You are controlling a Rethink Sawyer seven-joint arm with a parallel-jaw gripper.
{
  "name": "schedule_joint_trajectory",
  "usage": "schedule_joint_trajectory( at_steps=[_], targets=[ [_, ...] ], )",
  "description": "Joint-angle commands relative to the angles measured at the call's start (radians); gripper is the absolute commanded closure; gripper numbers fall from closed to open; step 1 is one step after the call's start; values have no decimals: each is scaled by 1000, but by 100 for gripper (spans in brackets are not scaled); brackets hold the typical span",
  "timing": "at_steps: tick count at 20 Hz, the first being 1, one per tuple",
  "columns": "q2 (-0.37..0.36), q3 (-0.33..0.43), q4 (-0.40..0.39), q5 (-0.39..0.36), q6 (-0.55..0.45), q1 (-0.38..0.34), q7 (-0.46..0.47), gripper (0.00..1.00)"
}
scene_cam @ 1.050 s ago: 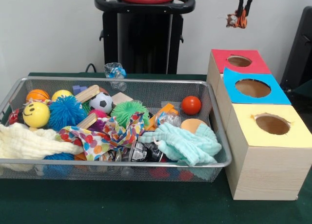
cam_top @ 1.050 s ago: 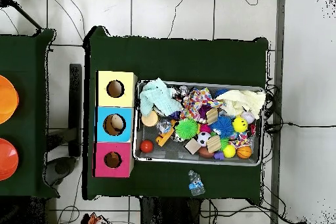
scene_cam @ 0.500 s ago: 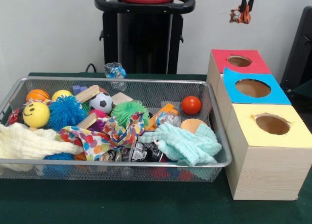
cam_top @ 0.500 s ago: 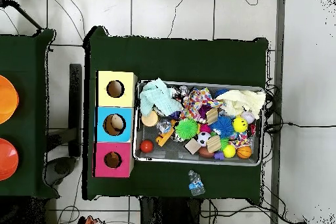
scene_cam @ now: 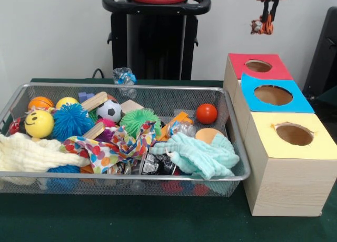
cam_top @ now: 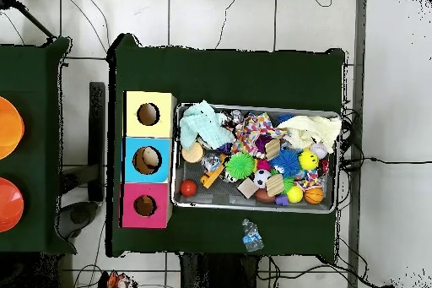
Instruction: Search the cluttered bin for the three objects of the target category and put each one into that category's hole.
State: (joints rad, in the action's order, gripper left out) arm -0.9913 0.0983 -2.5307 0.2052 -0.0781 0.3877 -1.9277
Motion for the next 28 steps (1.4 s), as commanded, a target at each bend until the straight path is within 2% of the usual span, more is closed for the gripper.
schedule_joint_trajectory(
  at_steps=[1, 4, 12, 22, 28],
  targets=[
    [243, 86, 41, 20, 258, 4, -291, 100],
    [310, 72, 60, 19, 325, 22, -295, 100],
    [389, 56, 95, 38, 383, 45, -273, 100],
    [403, 32, 121, 74, 380, 88, -268, 100],
    [425, -4, 154, 130, 381, 158, -275, 100]
  ],
)
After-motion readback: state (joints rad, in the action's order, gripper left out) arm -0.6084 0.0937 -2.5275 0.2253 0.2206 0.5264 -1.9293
